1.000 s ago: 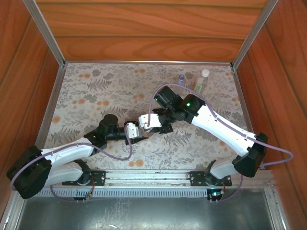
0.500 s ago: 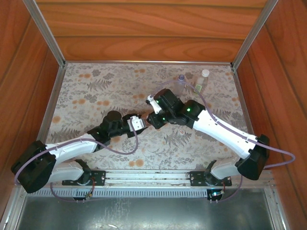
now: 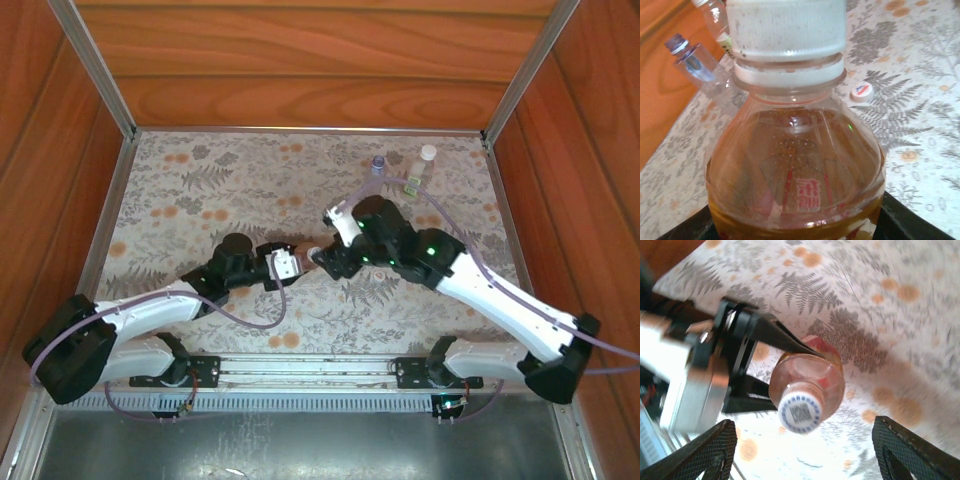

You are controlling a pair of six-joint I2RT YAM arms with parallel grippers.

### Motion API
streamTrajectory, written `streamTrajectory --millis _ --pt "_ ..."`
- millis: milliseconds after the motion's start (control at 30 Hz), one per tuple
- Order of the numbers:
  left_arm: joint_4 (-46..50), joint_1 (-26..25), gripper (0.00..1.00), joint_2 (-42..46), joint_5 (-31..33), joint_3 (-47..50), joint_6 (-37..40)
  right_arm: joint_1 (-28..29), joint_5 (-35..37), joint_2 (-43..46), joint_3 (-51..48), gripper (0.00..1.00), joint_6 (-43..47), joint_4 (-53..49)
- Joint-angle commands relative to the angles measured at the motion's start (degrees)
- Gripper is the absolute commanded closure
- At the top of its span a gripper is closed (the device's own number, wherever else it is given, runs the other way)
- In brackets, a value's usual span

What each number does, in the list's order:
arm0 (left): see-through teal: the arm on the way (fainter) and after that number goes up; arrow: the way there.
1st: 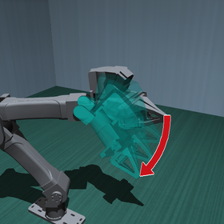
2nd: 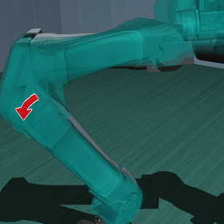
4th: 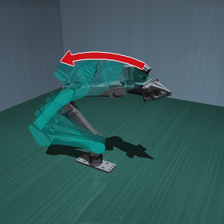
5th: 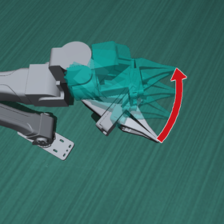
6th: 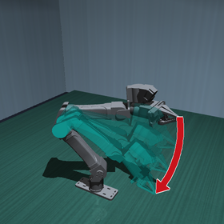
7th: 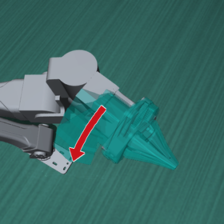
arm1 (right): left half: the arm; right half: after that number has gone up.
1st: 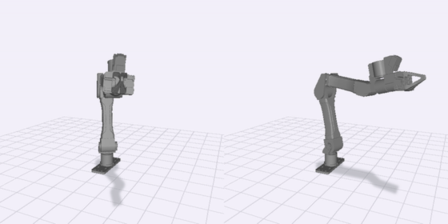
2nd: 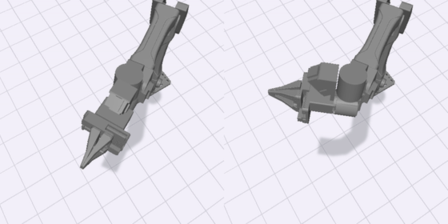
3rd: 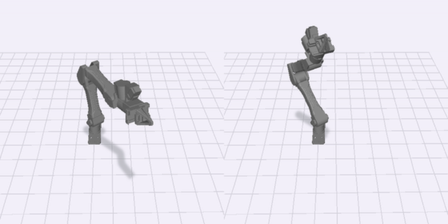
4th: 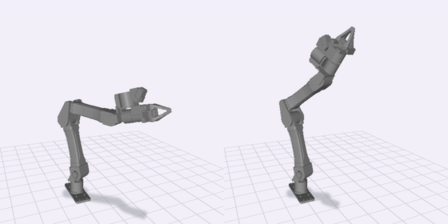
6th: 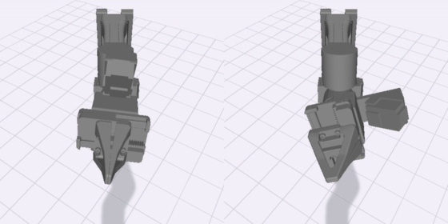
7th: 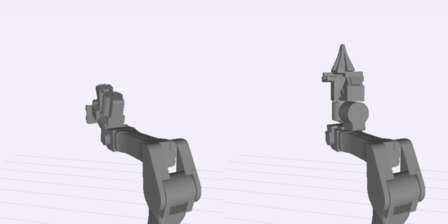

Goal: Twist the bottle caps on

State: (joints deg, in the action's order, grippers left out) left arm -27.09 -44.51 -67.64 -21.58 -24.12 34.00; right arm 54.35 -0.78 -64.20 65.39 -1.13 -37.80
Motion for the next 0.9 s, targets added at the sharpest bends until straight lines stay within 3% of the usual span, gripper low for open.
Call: streamTrajectory --millis 0,133,267,533,867 --pt "0.9 0.2 0.45 3.0 -10.6 1.7 -2.1 -0.1 -7.9 4.3 -3.6 0.24 30.1 0.6" --pt "2.1 0.2 0.45 3.3 -18.5 1.7 -3.3 0.0 -18.9 3.3 -0.5 0.26 48.1 -7.3" --pt "2.7 0.2 0.45 2.4 -22.4 1.0 -3.7 0.0 -21.4 -2.0 5.3 0.29 55.7 -15.3" --pt "2.7 0.2 0.45 4.2 -31.8 -0.7 -4.4 0.0 -30.6 -4.6 3.9 0.44 57.8 -10.3" --pt "2.8 0.2 0.44 6.7 -31.3 -0.2 -4.1 0.0 -32.9 -5.9 3.2 0.68 55.5 -7.7"
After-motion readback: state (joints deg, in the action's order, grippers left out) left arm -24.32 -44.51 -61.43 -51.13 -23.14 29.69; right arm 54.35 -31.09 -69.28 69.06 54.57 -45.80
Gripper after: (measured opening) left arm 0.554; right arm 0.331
